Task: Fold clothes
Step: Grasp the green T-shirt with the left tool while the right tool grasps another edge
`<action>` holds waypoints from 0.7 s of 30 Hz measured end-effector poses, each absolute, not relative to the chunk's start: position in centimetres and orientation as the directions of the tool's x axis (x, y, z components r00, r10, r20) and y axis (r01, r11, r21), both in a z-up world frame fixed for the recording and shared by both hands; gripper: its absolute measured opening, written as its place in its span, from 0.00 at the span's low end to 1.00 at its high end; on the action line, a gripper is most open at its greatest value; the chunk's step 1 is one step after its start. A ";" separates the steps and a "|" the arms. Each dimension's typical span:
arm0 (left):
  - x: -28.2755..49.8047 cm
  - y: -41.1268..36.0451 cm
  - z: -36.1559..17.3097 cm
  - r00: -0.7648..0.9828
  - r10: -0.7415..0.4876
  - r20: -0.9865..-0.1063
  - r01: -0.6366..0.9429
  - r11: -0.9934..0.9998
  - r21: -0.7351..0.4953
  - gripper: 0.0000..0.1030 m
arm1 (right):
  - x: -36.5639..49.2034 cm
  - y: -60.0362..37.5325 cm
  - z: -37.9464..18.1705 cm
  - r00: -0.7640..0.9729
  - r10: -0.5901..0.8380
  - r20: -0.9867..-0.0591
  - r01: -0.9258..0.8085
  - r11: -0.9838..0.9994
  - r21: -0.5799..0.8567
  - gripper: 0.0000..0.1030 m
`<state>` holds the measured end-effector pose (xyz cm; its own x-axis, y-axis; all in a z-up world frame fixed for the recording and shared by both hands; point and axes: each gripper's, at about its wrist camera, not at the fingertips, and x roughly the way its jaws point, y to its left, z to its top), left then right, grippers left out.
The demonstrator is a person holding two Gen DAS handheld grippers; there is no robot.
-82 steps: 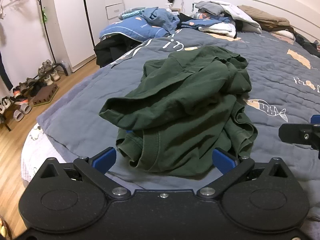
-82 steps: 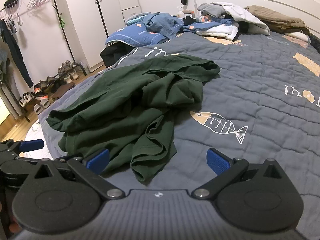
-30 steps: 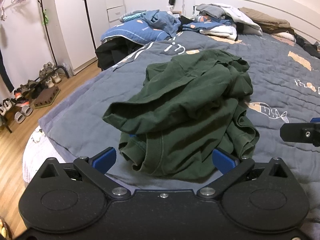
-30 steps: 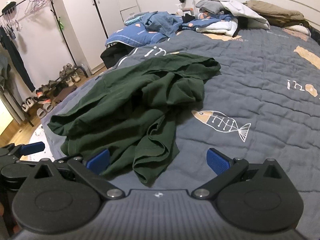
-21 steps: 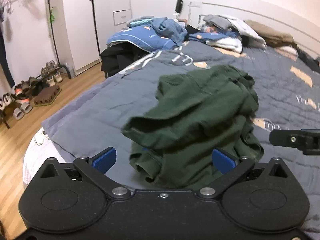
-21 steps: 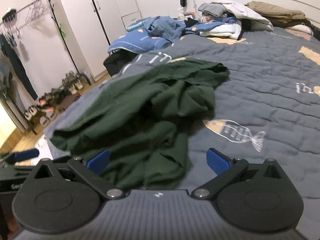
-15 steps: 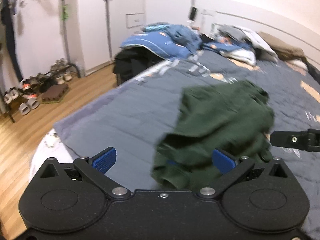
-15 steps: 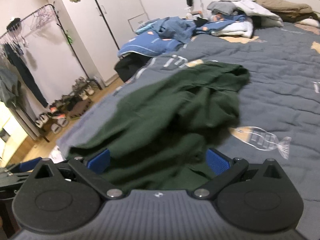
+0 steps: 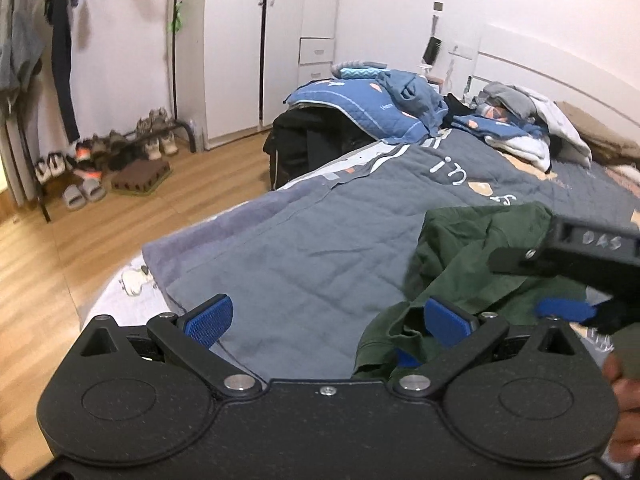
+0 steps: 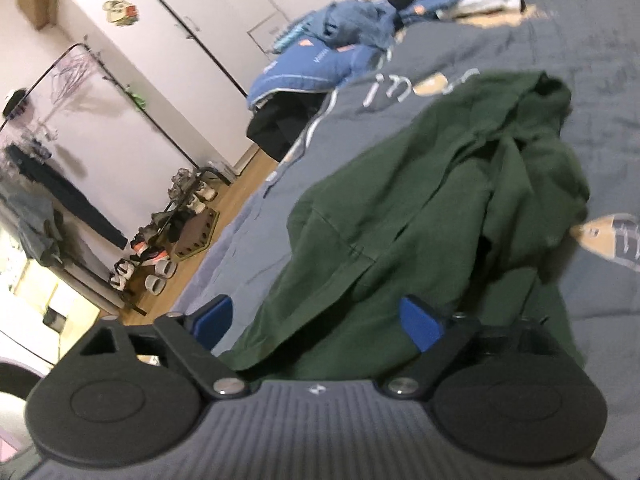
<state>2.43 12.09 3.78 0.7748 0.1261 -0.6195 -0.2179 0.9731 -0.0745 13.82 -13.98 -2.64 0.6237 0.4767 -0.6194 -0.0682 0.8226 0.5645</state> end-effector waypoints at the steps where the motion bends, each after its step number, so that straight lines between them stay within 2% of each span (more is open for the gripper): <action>1: 2.4 12.3 3.8 0.774 0.121 -0.622 -0.221 0.971 -0.087 1.00 | 14.0 -14.0 -2.9 0.622 0.473 -0.624 -0.052 0.820 0.569 0.82; 2: 2.4 12.4 3.8 0.773 0.116 -0.624 -0.224 0.970 -0.097 1.00 | 14.1 -14.0 -3.0 0.626 0.464 -0.626 -0.034 0.819 0.573 0.79; 3: 2.4 12.6 3.8 0.772 0.112 -0.625 -0.226 0.968 -0.106 1.00 | 14.1 -14.0 -3.0 0.636 0.457 -0.622 -0.016 0.814 0.581 0.71; 7: 2.4 12.9 3.8 0.771 0.095 -0.630 -0.232 0.963 -0.139 1.00 | 14.3 -13.7 -2.8 0.649 0.475 -0.595 -0.007 0.785 0.619 0.29; 9: 2.4 13.0 3.7 0.768 0.088 -0.634 -0.233 0.961 -0.148 1.00 | 14.6 -13.4 -3.0 0.642 0.479 -0.598 0.001 0.780 0.626 0.20; 11: 2.3 13.0 3.7 0.768 0.083 -0.635 -0.231 0.961 -0.154 1.00 | 14.9 -13.3 -3.4 0.636 0.488 -0.598 0.012 0.768 0.640 0.19; 13: 2.3 13.0 3.8 0.770 0.079 -0.633 -0.230 0.960 -0.160 1.00 | 15.0 -13.4 -3.9 0.631 0.496 -0.596 0.031 0.752 0.659 0.26; 15: 2.3 13.0 3.8 0.770 0.076 -0.633 -0.230 0.959 -0.164 1.00 | 14.9 -13.3 -4.4 0.639 0.500 -0.584 0.045 0.734 0.678 0.26; 17: 2.4 13.0 3.7 0.769 0.076 -0.635 -0.230 0.959 -0.164 1.00 | 14.7 -13.2 -4.4 0.651 0.489 -0.580 0.034 0.745 0.667 0.21; 19: 2.6 13.1 3.6 0.768 0.068 -0.637 -0.229 0.958 -0.174 1.00 | 14.5 -13.4 -4.0 0.668 0.480 -0.569 0.033 0.745 0.666 0.08; 21: 2.6 13.2 3.6 0.768 0.057 -0.638 -0.226 0.956 -0.186 1.00 | 14.1 -14.0 -3.4 0.690 0.473 -0.547 0.038 0.731 0.681 0.03</action>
